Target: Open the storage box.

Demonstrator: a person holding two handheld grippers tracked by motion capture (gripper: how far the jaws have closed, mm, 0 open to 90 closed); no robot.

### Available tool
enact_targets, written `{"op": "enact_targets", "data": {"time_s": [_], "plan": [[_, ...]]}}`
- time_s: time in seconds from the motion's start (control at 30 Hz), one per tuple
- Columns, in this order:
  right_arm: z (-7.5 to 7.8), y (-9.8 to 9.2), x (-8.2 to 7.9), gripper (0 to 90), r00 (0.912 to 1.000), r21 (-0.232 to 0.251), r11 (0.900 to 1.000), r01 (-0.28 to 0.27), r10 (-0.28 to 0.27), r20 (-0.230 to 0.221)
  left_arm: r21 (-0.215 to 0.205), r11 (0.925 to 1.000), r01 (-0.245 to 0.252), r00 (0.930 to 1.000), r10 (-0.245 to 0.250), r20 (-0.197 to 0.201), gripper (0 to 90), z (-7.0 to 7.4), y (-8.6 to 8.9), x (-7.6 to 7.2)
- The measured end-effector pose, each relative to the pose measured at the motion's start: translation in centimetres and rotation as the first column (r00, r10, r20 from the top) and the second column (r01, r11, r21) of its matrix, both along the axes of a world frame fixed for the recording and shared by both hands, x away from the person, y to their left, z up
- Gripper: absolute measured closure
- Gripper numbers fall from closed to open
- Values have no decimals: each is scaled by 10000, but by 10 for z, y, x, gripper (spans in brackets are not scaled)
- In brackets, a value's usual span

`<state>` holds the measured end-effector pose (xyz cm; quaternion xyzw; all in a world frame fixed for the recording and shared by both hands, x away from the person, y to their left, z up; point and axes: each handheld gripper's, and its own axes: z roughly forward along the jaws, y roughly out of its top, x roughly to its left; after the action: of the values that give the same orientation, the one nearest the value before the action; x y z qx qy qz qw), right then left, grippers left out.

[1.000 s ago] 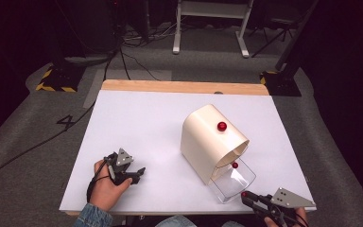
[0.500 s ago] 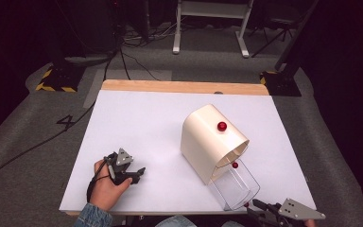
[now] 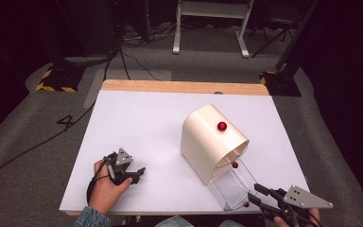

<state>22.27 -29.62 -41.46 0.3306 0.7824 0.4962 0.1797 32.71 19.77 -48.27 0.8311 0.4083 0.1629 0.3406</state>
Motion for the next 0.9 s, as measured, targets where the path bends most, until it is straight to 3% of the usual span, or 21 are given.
{"op": "enact_targets", "data": {"time_s": [0.4, 0.63, 0.9], "plan": [[18, 23, 31, 594, 9983, 310, 9986, -418, 405, 419, -5, 10000, 5, 10000, -5, 38, 303, 0, 0, 0], [23, 38, 44, 626, 9971, 245, 9987, -447, 431, 630, -29, 10000, -14, 10000, 14, 58, 303, -1, 0, -1], [22, 42, 51, 739, 9978, 150, 9997, -174, 164, 640, -14, 10000, -10, 10000, 10, 80, 304, -1, 0, -1]]}}
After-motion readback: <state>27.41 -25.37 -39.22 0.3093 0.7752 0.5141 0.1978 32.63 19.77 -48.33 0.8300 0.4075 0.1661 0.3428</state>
